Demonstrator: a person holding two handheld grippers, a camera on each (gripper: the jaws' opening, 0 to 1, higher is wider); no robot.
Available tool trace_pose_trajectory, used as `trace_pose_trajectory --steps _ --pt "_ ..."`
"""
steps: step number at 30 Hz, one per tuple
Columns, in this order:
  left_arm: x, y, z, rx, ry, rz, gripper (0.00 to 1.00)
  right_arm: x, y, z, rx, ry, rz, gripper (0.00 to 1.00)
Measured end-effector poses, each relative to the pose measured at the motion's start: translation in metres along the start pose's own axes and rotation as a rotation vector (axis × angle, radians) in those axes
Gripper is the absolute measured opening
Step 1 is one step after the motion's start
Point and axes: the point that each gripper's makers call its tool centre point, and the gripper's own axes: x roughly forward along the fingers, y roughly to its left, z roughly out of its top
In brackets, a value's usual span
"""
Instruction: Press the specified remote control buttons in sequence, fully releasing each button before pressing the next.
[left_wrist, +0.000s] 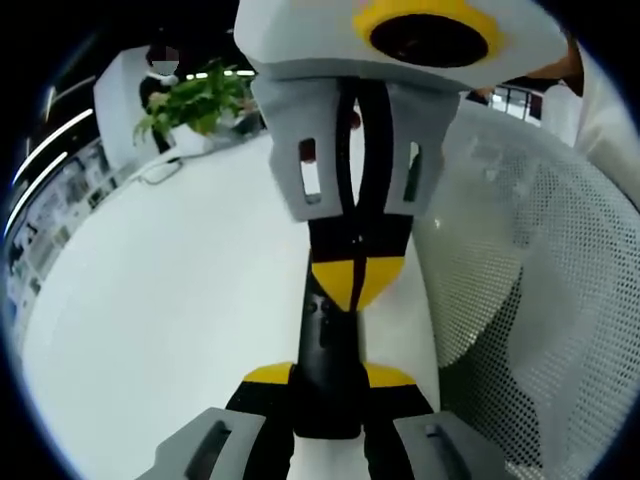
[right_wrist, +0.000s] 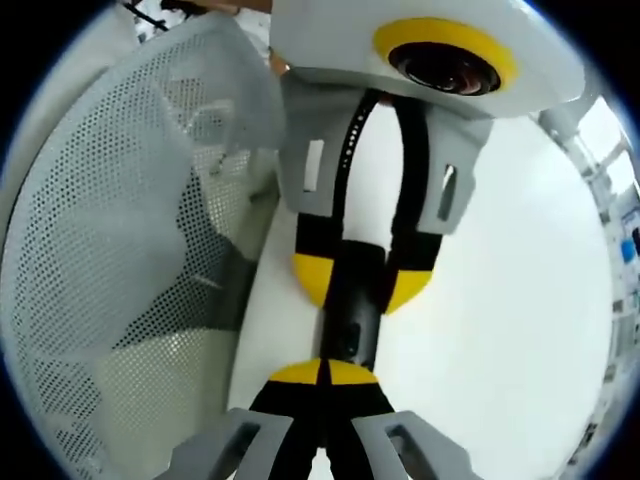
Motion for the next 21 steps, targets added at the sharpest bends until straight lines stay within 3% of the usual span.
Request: trace_pose_trajectory --steps 21 --pt "0.000 0.001 0.000 0.003 0.000 -0.010 0.24 -0.013 -0.015 0.003 0.038 -0.054 -0.025 0.00"
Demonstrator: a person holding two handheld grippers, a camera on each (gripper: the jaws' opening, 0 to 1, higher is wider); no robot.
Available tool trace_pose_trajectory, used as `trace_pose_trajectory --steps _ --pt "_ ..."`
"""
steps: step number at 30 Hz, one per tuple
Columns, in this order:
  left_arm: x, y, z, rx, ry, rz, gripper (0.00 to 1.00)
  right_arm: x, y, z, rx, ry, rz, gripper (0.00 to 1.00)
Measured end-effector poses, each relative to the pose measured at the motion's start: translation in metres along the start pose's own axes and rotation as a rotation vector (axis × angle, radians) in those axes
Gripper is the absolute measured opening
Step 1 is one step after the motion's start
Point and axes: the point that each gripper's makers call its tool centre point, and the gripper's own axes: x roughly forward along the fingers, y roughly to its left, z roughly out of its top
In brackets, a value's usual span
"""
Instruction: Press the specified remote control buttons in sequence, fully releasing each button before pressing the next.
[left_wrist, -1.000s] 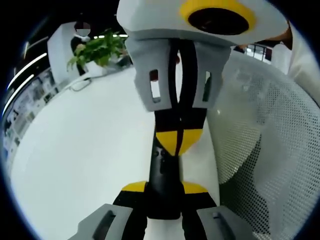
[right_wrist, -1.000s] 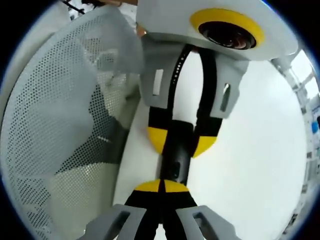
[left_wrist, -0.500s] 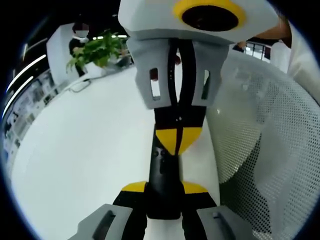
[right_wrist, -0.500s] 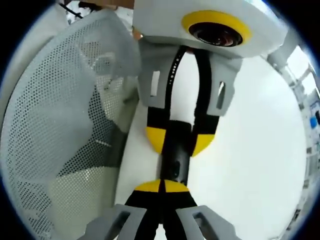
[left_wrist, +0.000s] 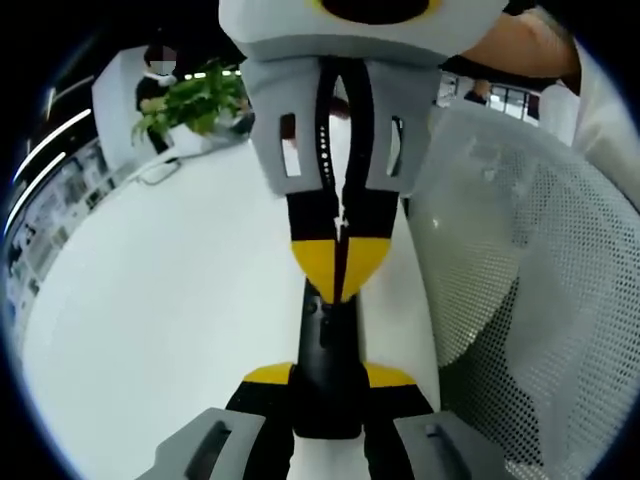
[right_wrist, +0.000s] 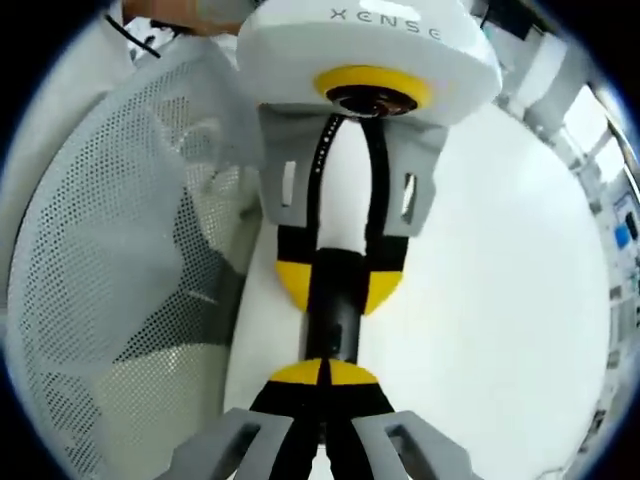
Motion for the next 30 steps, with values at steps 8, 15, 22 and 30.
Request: trace_pose_trajectory --steps 8,15,22,30 --pt "0.000 0.002 -0.001 -0.003 -0.008 0.003 0.24 0.000 -0.004 0.002 -0.013 0.006 -0.004 0.00" --pt "0.000 0.000 0.000 -0.005 -0.013 0.007 0.24 0.003 -0.004 0.004 -0.017 0.005 0.001 0.00" --pt "0.000 0.000 0.001 -0.008 -0.021 0.011 0.24 0.009 -0.002 0.004 -0.019 0.010 0.008 0.00" --pt "0.001 -0.002 0.001 -0.009 -0.026 0.012 0.24 0.014 -0.001 0.004 -0.023 0.023 0.011 0.00"
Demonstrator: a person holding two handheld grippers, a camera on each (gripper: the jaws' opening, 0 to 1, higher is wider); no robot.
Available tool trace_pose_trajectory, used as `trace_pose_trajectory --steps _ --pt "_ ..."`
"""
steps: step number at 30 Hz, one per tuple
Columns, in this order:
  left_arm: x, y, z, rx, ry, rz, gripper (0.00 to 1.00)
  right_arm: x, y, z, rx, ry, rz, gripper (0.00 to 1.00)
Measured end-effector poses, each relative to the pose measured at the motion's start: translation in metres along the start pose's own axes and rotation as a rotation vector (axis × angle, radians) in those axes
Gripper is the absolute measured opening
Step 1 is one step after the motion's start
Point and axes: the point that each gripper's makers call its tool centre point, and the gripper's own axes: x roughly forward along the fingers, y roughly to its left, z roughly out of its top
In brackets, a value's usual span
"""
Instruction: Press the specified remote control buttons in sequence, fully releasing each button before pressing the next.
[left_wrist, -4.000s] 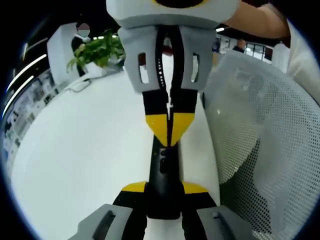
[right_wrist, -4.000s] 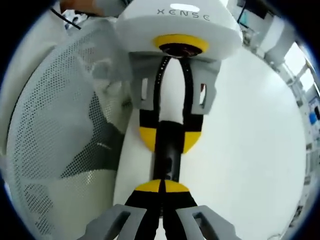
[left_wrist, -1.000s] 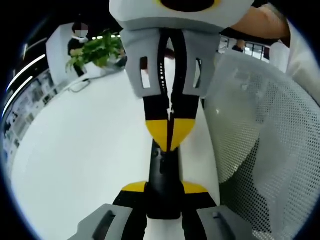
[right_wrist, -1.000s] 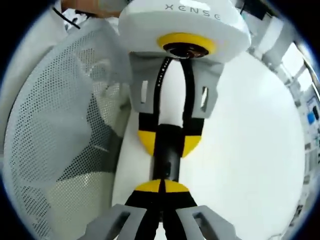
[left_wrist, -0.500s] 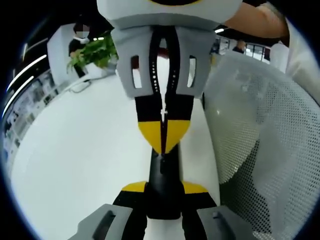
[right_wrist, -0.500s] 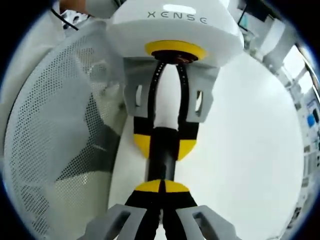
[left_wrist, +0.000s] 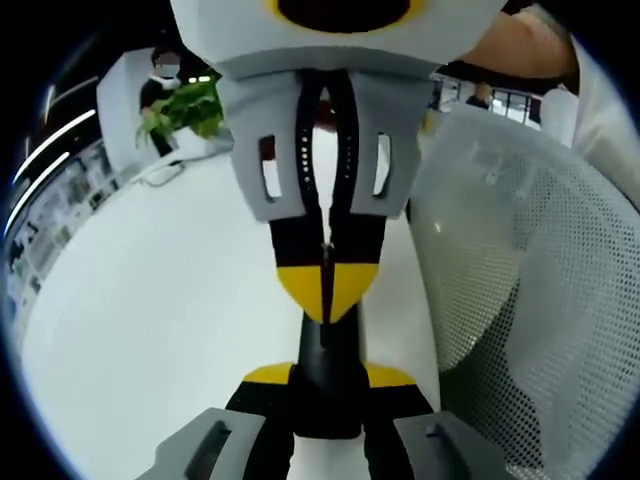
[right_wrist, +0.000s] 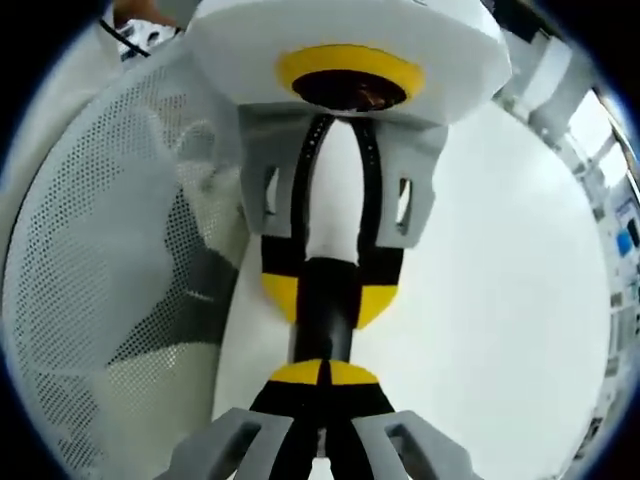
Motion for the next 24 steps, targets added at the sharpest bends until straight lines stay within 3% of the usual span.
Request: trace_pose_trajectory --steps 24 --pt "0.0004 0.0002 0.0000 -0.006 -0.011 0.001 0.24 0.0019 0.0002 -0.0013 -0.029 0.058 0.002 0.00"
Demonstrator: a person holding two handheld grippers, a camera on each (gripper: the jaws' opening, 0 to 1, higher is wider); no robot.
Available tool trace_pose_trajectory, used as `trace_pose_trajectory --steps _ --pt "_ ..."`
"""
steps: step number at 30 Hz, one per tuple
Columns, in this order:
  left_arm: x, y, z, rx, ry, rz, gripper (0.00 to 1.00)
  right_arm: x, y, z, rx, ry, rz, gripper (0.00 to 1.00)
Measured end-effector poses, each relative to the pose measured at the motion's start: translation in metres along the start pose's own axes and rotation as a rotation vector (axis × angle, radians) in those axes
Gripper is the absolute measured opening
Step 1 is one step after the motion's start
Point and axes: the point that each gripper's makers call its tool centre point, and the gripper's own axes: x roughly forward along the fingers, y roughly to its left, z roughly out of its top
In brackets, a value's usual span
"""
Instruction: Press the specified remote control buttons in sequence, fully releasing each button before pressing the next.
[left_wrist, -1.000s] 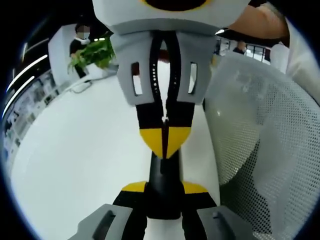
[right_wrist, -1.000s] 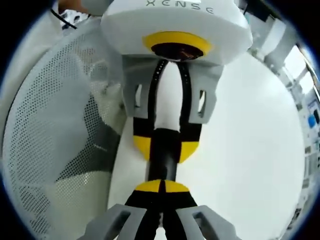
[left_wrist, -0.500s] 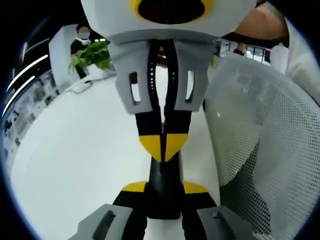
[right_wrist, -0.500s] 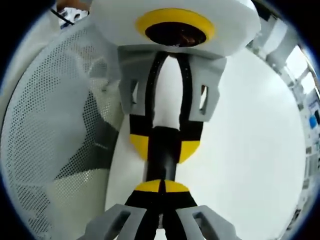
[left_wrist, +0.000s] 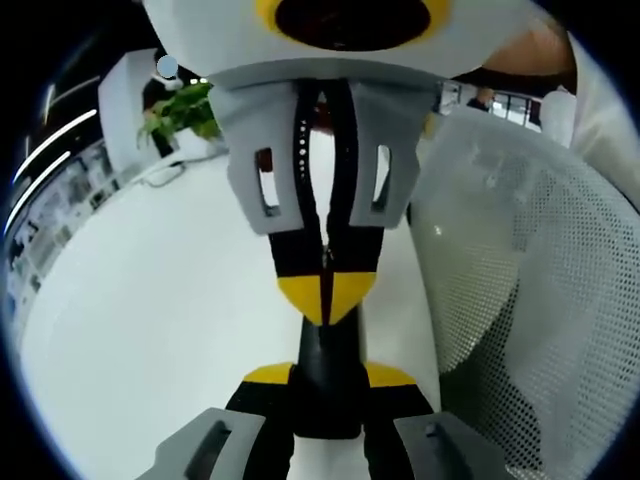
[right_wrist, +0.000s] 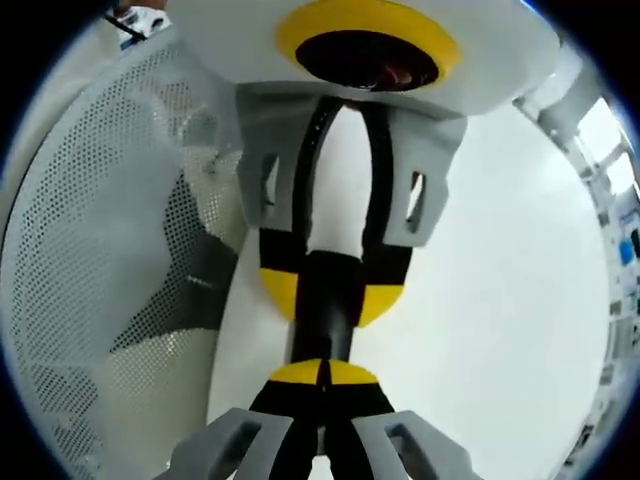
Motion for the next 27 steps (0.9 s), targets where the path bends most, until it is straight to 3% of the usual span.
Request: trace_pose_trajectory --steps 13,22,27 --pt "0.000 0.000 -0.001 0.001 -0.004 0.001 0.23 -0.001 0.001 0.001 0.051 -0.045 -0.007 0.00" --pt "0.000 -0.001 0.000 0.005 0.000 -0.003 0.24 -0.002 0.000 0.001 0.041 -0.052 -0.012 0.00" --pt "0.000 -0.001 0.000 0.005 -0.002 -0.002 0.24 -0.011 -0.002 0.003 0.051 -0.072 -0.019 0.00"
